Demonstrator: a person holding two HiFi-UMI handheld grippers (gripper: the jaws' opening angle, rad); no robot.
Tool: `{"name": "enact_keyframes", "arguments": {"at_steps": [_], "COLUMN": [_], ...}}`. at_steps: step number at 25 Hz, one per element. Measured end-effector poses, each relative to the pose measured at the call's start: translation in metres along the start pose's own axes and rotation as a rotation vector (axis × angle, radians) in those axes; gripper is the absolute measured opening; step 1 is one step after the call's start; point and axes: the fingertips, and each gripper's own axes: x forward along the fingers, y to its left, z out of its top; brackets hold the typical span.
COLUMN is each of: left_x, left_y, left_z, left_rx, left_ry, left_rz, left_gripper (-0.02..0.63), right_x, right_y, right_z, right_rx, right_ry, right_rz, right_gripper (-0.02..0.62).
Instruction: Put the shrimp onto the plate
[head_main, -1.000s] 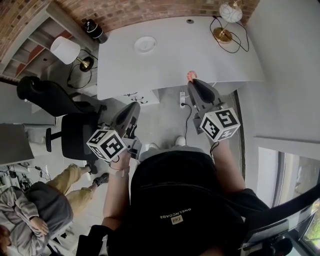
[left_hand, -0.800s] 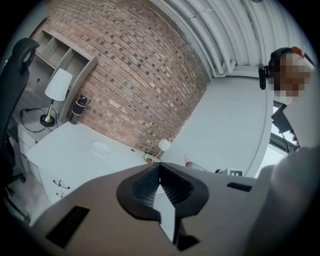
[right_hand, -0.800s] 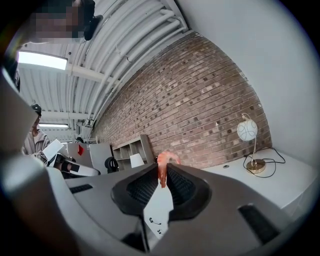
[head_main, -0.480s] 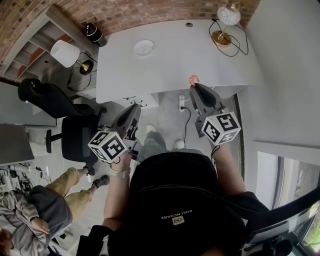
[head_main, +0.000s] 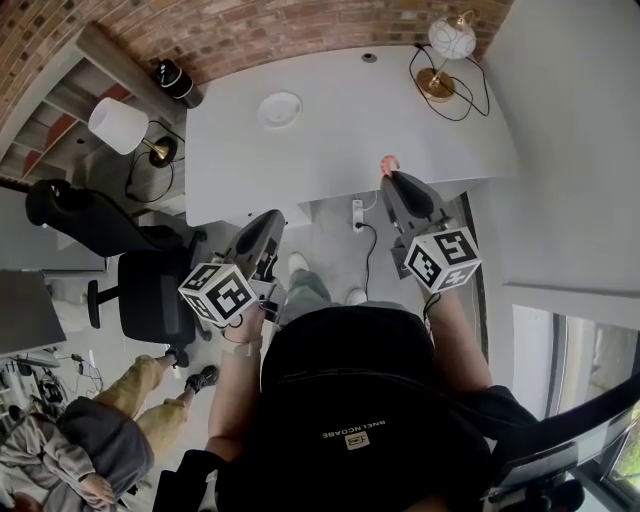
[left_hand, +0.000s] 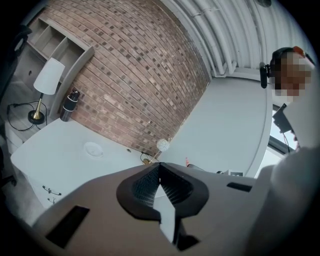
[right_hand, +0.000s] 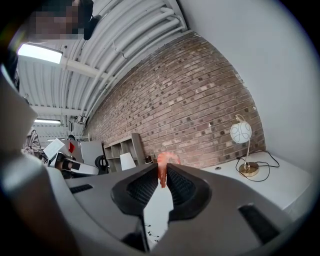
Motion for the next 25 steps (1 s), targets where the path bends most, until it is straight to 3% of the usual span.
{"name": "enact_keyframes", "arguments": {"at_steps": [25], "left_x": [0.042], "left_y": [0.132], "left_z": [0.108], "left_rx": [-0.058], "left_ry": [0.044], "left_rz": [-0.090], "left_gripper": [0.003], "right_x": [0.156], "right_y": [0.017], "right_z": [0.016], "right_rx": [-0.007], "right_ry": [0.033], "right_rz": [-0.103], "right_gripper": [0.054]}}
